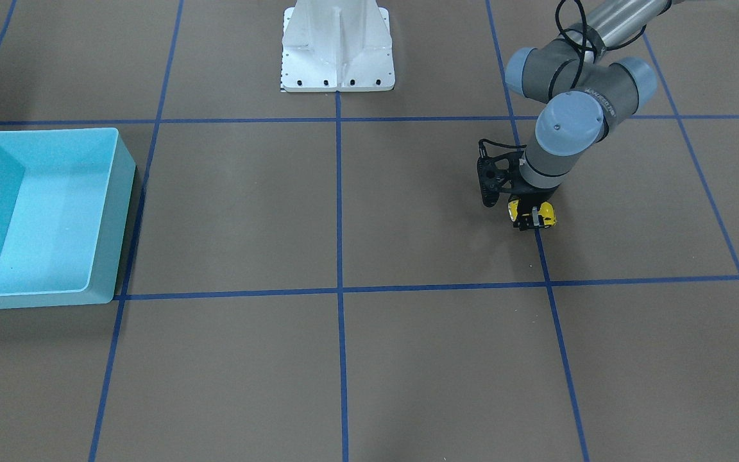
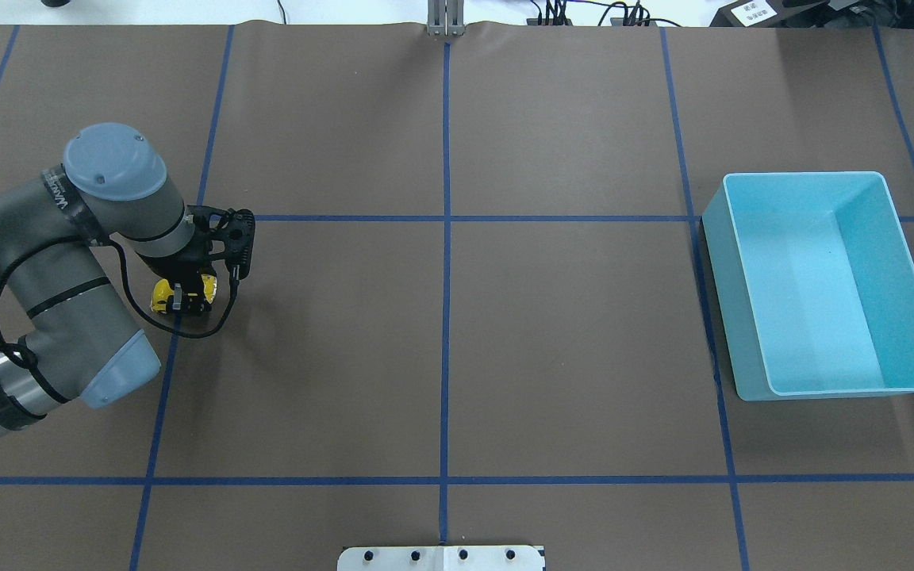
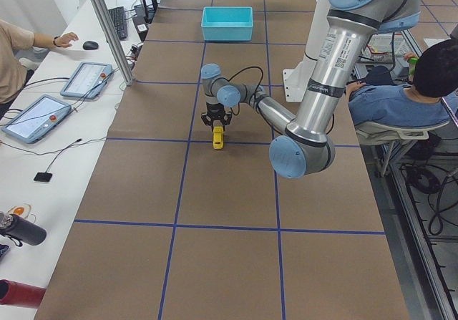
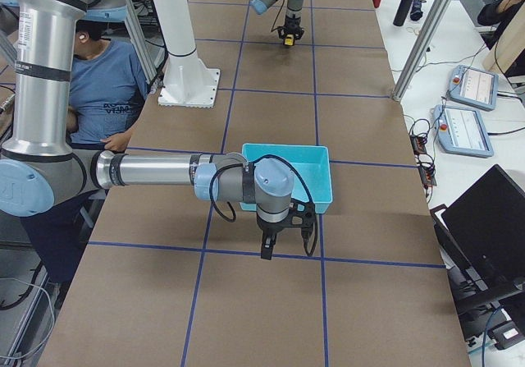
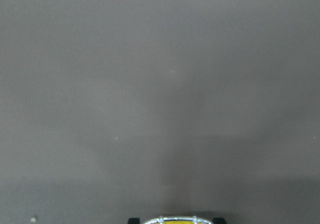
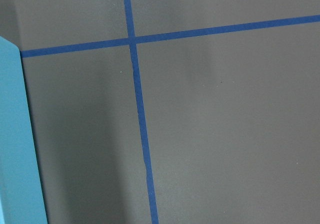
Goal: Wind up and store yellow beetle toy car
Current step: 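Drag the pressed car along the table with the left gripper to wind it, then open the left gripper and lift off, letting the car roll away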
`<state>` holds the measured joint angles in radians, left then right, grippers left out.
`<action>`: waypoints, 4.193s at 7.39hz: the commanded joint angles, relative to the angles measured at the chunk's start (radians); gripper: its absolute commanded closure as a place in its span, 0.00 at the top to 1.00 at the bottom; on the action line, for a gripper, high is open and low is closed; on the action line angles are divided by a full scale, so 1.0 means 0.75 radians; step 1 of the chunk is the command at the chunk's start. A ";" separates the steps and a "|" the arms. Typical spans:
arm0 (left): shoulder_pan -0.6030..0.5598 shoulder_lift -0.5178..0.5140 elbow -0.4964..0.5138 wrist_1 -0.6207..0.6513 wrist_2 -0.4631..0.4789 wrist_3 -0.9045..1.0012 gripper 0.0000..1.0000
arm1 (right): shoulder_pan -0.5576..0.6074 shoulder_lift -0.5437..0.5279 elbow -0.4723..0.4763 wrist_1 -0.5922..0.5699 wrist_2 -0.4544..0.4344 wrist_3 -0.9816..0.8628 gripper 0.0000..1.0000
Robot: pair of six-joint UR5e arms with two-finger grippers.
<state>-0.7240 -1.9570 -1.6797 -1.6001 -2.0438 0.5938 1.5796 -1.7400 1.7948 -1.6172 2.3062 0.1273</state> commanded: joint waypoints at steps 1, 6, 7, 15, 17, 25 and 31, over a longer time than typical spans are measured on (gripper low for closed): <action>0.022 -0.025 0.004 -0.002 0.007 0.002 0.00 | 0.001 0.005 0.024 -0.004 -0.001 0.000 1.00; 0.027 -0.003 0.004 -0.020 0.009 0.059 0.00 | -0.024 0.035 0.035 -0.006 0.089 0.000 1.00; 0.025 0.000 0.002 -0.022 0.009 0.065 0.00 | -0.036 0.037 0.045 -0.006 0.087 0.000 1.00; 0.006 0.106 -0.020 -0.081 0.001 0.137 0.00 | -0.040 0.029 0.031 0.007 0.093 0.004 1.00; 0.000 0.124 -0.022 -0.090 -0.001 0.137 0.00 | -0.038 0.029 0.031 0.005 0.091 0.002 1.00; -0.023 0.228 -0.031 -0.178 0.001 0.184 0.00 | -0.042 0.029 0.022 0.007 0.093 0.002 1.00; -0.053 0.278 -0.031 -0.233 -0.005 0.221 0.00 | -0.051 0.029 0.018 0.005 0.091 0.002 1.00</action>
<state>-0.7589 -1.7596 -1.7020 -1.7648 -2.0455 0.7587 1.5425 -1.7181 1.8086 -1.6126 2.3747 0.1289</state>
